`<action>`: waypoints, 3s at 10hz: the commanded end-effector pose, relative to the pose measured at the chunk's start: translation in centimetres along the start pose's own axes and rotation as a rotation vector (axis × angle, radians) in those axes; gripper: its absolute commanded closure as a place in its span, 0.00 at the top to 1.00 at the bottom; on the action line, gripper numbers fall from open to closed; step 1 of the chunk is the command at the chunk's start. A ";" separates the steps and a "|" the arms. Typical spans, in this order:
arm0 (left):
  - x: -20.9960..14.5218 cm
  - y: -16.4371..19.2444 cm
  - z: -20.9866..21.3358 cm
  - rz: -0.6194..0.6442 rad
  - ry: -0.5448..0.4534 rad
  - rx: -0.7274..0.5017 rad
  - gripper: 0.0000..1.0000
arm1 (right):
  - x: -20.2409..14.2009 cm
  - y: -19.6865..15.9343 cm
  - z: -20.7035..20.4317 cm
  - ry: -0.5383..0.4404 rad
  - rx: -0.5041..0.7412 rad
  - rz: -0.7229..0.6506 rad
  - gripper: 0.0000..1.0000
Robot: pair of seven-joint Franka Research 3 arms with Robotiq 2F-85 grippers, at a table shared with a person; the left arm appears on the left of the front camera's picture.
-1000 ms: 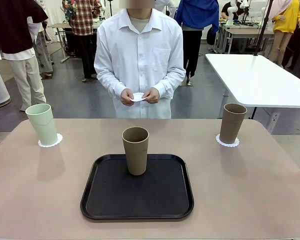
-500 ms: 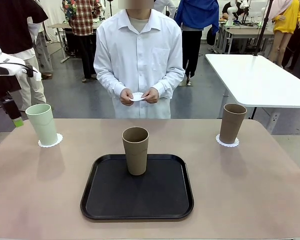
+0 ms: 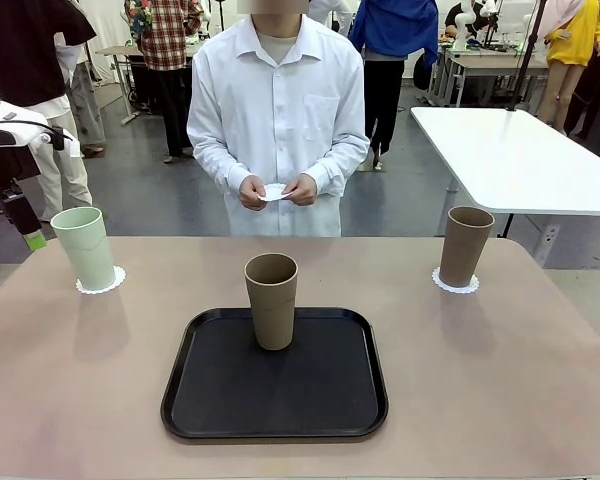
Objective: Place coasters on the table and set cups on them.
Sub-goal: Take one Reusable plastic cup from the Flat Tray and place it on a coaster set by the human.
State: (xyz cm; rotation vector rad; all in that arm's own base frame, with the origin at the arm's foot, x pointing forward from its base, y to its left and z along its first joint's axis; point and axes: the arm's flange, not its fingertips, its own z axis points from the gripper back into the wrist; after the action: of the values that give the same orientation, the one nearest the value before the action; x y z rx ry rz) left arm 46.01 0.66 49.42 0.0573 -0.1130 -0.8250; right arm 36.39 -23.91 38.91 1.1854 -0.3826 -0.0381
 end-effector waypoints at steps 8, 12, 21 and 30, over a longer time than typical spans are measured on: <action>-1.4 1.4 0.6 0.069 -0.010 -0.027 1.00 | 0.1 0.0 -0.1 -0.012 0.002 0.003 1.00; -12.6 5.0 -3.3 0.333 -0.178 -0.575 1.00 | 0.1 0.0 -0.1 -0.012 0.002 0.003 1.00; -25.6 11.9 -10.7 0.636 -0.719 -1.083 1.00 | 0.1 0.0 -0.1 -0.012 0.002 0.003 1.00; -29.9 13.2 -9.9 0.655 -0.775 -1.159 1.00 | 0.1 0.0 -0.1 -0.012 0.002 0.003 1.00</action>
State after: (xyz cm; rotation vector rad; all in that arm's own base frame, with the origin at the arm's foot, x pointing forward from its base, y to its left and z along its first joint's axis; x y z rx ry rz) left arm 37.05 31.42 38.20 -1.3380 -0.3372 -0.1288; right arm 36.38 -23.92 38.91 1.1852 -0.3825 -0.0386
